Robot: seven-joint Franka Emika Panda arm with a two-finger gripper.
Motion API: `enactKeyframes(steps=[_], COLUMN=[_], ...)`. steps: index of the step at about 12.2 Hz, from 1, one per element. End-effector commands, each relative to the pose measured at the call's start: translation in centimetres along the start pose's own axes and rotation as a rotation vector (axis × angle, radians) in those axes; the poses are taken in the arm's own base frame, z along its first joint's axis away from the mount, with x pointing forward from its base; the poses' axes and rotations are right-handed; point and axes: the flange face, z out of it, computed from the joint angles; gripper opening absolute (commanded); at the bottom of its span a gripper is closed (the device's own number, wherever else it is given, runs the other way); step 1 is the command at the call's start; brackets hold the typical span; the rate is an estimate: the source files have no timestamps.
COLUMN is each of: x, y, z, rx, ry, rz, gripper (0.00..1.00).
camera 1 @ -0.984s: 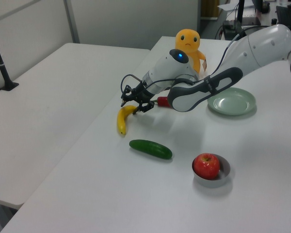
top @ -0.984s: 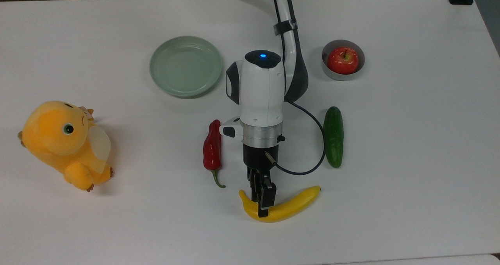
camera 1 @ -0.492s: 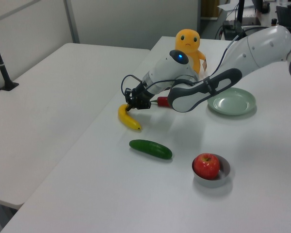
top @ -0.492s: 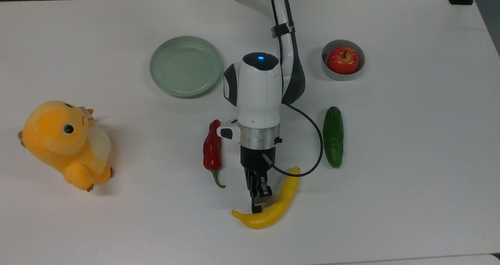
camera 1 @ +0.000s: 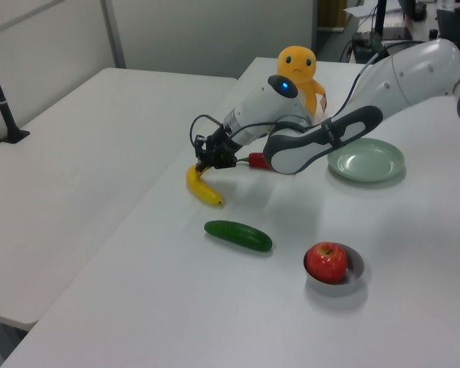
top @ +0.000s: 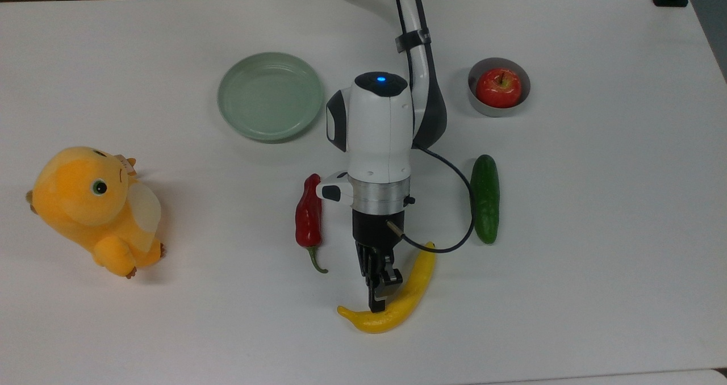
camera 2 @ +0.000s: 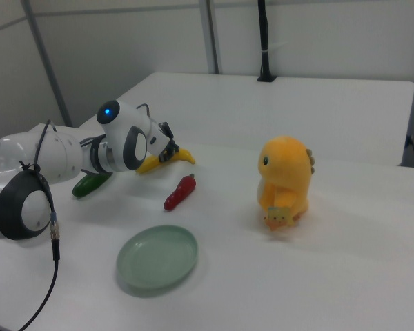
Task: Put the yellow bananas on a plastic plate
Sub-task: 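Close the gripper around the banana's middle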
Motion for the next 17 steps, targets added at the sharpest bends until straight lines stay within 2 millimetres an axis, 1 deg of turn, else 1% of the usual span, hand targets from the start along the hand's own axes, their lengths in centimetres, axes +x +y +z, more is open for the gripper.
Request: enactKeyframes(steps=[1, 2, 4, 5, 9, 11, 13, 14, 15, 17], x=[-3.3, -3.9, -5.1, -5.8, -6.4, -8.0, -9.0, -9.1, -9.2, -9.4], y=[-1.4, -1.4, -1.2, -1.1, -0.7, -0.5, -0.2, -0.1, -0.1, 0.1], z=[-1.5, -1.5, -1.2, -1.1, -0.8, -0.6, -0.4, -0.4, -0.4, -0.5], rx=[0.016, 0.016, 0.012, 0.012, 0.006, 0.005, 0.005, 0.004, 0.004, 0.0], ry=[-0.06, -0.067, -0.061, -0.068, -0.054, -0.05, -0.038, -0.029, -0.024, -0.029], rz=[-0.15, -0.166, -0.23, -0.248, -0.316, -0.397, -0.475, -0.521, -0.562, -0.602], gripper=[0.55, 0.7, 0.84, 0.84, 0.84, 0.84, 0.84, 0.79, 0.67, 0.1])
